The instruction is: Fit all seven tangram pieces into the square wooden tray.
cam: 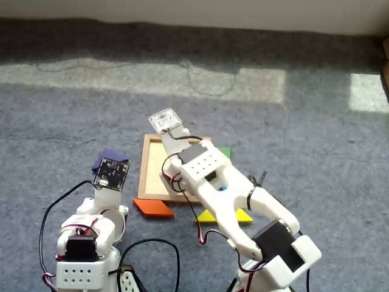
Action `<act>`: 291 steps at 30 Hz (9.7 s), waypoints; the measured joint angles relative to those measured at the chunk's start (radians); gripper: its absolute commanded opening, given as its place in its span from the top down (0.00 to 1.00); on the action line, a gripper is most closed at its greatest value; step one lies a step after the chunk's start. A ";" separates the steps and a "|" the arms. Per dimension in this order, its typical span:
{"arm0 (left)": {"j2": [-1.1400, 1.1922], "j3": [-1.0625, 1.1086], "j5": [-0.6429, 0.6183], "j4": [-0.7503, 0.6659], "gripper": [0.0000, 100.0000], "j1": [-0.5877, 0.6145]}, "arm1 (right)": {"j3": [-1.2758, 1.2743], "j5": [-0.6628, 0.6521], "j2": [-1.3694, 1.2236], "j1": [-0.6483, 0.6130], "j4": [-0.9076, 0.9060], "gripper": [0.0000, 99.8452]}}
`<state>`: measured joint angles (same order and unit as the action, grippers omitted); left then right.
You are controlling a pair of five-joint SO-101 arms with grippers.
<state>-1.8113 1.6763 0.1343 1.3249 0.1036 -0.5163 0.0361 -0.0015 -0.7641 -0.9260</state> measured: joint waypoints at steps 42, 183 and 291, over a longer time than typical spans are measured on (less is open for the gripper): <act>0.000 0.000 0.000 0.000 1.00 0.000 | -0.002 -0.003 -0.087 0.121 0.186 0.99; 0.000 0.000 0.000 0.000 1.00 0.000 | -0.493 -0.420 0.580 0.210 -0.120 1.00; 0.000 0.000 0.000 0.000 1.00 0.000 | -0.064 -0.427 -0.078 -0.084 -0.054 0.74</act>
<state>-1.8113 1.6763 0.1343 1.3249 0.1036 -0.5808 -0.3905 -0.0798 -0.8485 -0.9797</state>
